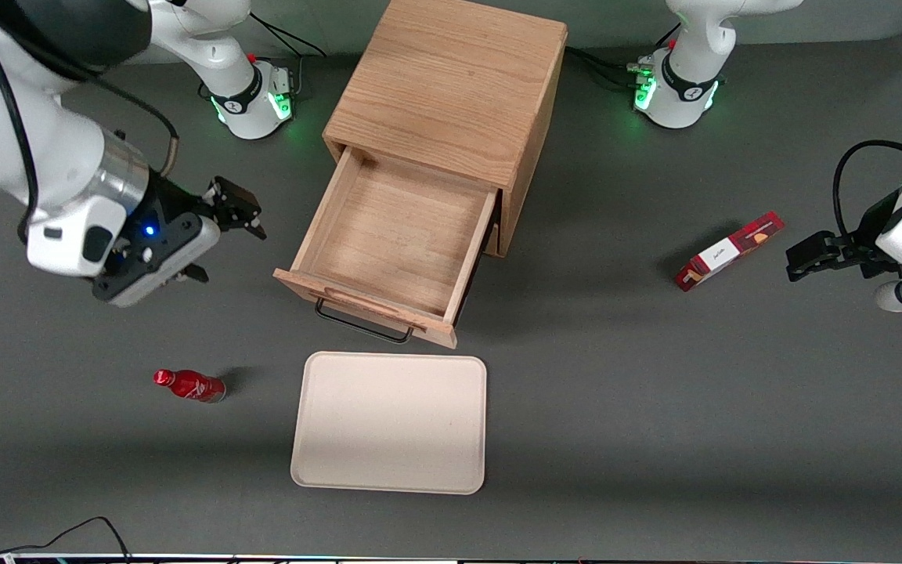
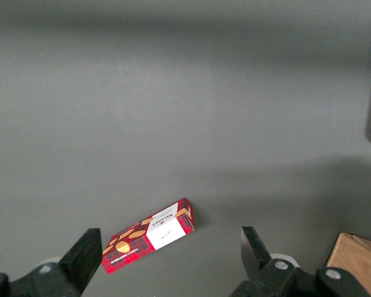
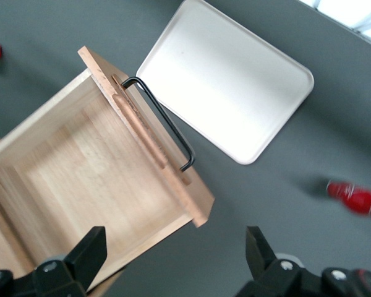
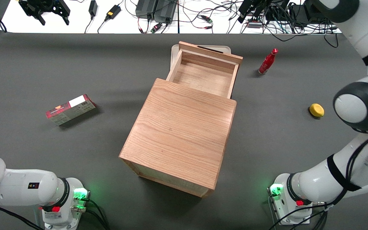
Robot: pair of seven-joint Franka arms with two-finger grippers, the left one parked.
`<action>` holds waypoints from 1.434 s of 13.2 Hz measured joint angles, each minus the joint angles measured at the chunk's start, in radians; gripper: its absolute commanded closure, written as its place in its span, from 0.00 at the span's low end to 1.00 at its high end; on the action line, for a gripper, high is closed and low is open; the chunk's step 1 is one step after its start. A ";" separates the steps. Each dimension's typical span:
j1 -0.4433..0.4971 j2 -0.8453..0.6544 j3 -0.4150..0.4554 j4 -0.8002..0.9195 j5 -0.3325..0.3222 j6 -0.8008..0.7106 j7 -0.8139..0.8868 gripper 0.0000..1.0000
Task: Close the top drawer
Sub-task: 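Move the right gripper toward the front panel of the open drawer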
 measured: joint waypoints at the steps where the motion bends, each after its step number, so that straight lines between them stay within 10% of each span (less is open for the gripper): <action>1: 0.000 0.028 0.000 0.028 0.000 -0.001 -0.036 0.00; 19: 0.018 0.399 0.020 0.247 0.062 -0.060 -0.215 0.00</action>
